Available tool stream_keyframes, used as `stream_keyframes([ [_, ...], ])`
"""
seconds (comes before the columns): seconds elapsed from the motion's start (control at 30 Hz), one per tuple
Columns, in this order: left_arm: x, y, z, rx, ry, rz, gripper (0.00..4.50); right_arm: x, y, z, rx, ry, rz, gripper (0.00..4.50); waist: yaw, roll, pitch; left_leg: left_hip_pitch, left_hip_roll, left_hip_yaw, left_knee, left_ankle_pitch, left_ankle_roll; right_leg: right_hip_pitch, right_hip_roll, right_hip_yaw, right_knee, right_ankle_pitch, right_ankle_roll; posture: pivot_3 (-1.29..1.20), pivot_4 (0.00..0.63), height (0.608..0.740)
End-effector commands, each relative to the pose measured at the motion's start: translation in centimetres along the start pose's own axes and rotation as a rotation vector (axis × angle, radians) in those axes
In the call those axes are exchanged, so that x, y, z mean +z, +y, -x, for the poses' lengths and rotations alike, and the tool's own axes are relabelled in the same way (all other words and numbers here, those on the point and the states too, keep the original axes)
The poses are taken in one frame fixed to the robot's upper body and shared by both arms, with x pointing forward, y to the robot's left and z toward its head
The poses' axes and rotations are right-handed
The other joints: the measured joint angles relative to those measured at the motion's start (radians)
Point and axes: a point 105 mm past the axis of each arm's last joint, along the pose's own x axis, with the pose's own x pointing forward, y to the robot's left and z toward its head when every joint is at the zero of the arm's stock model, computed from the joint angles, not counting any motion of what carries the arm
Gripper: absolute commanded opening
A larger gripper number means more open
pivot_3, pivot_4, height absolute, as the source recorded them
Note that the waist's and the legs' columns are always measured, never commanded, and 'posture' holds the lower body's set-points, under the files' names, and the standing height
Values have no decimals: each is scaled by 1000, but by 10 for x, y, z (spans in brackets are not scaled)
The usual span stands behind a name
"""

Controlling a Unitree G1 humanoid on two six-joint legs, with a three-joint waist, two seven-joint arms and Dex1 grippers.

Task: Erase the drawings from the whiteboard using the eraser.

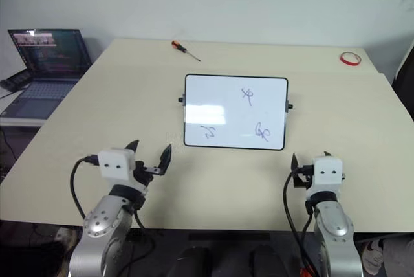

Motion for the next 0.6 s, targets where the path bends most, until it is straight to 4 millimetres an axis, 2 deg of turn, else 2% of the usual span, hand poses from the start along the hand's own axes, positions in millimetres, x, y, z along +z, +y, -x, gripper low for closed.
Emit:
stream_keyframes([
  [0.03,18,-6,0,-31,-65,-4,4500,18,0,1,5,-62,-2,4466,0,0,0,0,0,0,0,0,0,0,0,0,0,0,0,0,150,740],
  [0.17,14,-7,-3,-48,-59,5,4500,16,-5,2,-14,-54,4,4466,0,0,0,0,0,0,0,0,0,0,0,0,0,0,0,0,150,740],
  [0.33,21,-3,-9,-52,-81,-11,4500,17,-4,3,-15,-60,0,4466,0,0,0,0,0,0,0,0,0,0,0,0,0,0,0,0,150,740],
  [0.6,21,-4,-7,-51,-80,-14,4500,13,-7,1,-48,-64,-6,4466,0,0,0,0,0,0,0,0,0,0,0,0,0,0,-1,0,150,740],
])
